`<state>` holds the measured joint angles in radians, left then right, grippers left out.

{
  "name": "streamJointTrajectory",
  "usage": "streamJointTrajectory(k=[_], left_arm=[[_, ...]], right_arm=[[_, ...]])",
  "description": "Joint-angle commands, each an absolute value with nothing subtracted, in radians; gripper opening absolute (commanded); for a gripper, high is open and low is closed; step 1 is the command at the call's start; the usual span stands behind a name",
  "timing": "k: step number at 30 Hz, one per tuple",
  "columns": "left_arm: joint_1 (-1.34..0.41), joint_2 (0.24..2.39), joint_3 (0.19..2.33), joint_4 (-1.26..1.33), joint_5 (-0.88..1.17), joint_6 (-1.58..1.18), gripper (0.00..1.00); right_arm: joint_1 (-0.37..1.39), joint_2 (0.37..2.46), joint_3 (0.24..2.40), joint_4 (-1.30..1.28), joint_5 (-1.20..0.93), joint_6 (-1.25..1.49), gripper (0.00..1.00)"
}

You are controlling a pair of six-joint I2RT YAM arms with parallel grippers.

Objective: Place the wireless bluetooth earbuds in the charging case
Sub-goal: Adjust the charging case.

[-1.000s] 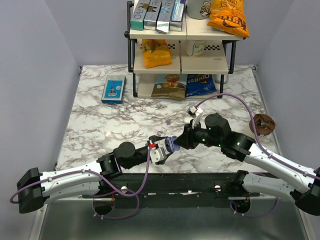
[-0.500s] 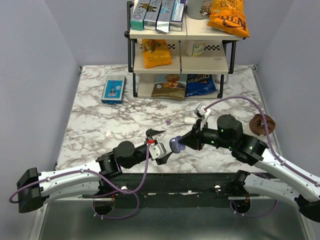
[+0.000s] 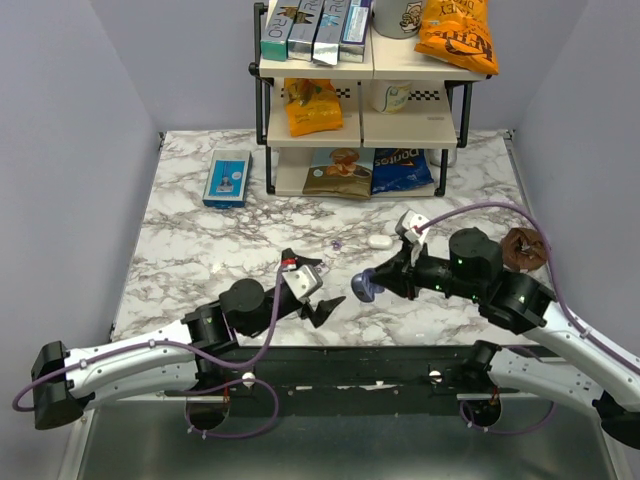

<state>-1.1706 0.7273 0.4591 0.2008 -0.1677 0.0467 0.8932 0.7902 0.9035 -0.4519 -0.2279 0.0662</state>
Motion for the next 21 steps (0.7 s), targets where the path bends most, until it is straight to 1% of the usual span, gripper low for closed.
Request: streamJointTrajectory(k=[1,3,5,7,8,10,11,14,15,16,18,19,21], left_arm=[[-1.161,0.664,0.511,0.126,0.026,-0.104,0.99],[-1.118,0.696,0.563,0.097,0.102,-0.173,0.99],[-1.077,0.732,0.597,0.066,0.225,-0.216,0.99],[-1.008,0.799,0.644,0.057,0.326,-0.267,0.99],[-0.988,0.82,0.655,0.06,0.421,-0.282,0.99],[-0.937,0.856,0.658,0.101,0.478,-0.302,0.99],[-0.927,0.851,0.638,0.139,0.476,-0.323,0.99],[-0.92,0.77,0.517,0.328,0.342,-0.397,0.99],[-0.919,0.723,0.488,0.369,0.341,-0.396,0.99],[-0.919,0.701,0.426,0.478,0.371,-0.385,0.99],[-0.916,0.698,0.396,0.534,0.443,-0.371,0.99],[-0.913,0.718,0.438,0.461,0.486,-0.353,0.99],[-0.907,0.802,0.488,0.413,0.57,-0.319,0.97]], right_arm=[[0.897,0.698,0.876,-0.425,-0.094,-0.139,0.06],[0.896,0.701,0.897,-0.435,-0.071,-0.184,0.04],[0.897,0.724,0.959,-0.487,-0.083,-0.198,0.02],[0.896,0.77,0.995,-0.514,-0.144,-0.206,0.01],[0.897,0.784,1.017,-0.529,-0.158,-0.21,0.01],[0.897,0.811,1.037,-0.548,-0.182,-0.218,0.01],[0.897,0.816,1.051,-0.563,-0.181,-0.222,0.01],[0.902,0.818,1.065,-0.578,-0.192,-0.23,0.01],[0.902,0.815,1.066,-0.578,-0.196,-0.232,0.01],[0.903,0.813,1.068,-0.578,-0.196,-0.233,0.01],[0.903,0.819,1.074,-0.594,-0.202,-0.248,0.01],[0.908,0.824,1.075,-0.6,-0.207,-0.256,0.01],[0.936,0.841,1.074,-0.603,-0.196,-0.276,0.01]])
